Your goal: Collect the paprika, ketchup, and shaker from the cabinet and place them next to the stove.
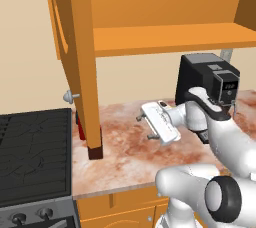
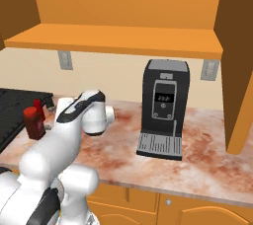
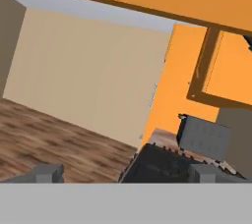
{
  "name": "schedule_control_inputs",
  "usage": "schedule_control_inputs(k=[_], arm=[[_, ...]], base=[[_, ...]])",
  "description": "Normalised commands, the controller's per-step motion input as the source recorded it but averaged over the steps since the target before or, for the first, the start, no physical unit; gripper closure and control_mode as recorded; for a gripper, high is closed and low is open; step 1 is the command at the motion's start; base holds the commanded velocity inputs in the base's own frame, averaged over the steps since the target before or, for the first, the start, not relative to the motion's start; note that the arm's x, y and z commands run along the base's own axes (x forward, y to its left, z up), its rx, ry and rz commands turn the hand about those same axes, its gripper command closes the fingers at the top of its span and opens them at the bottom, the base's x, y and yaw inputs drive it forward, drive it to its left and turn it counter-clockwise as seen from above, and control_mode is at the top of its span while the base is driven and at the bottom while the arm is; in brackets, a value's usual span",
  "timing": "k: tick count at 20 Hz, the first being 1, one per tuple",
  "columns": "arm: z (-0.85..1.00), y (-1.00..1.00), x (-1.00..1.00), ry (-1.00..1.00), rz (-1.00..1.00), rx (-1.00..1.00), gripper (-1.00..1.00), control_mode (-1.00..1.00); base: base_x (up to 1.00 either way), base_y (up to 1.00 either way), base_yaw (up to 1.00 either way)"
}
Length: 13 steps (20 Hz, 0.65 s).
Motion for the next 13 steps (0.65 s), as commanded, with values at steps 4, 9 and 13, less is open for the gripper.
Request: schedule_control_inputs(k=[4, 9, 13], arm=[[1.00, -0.34, -0.59, -0.12, 0.00, 0.00, -1.00, -1.00], [1.00, -0.15, -0.71, -0.17, 0.00, 0.00, -1.00, -1.00], [1.00, -0.03, -0.93, -0.18, -0.01, 0.00, -1.00, -1.00]], base=[[0.00, 0.00, 0.00], [0.00, 0.00, 0.00], [0.00, 0.00, 0.00]])
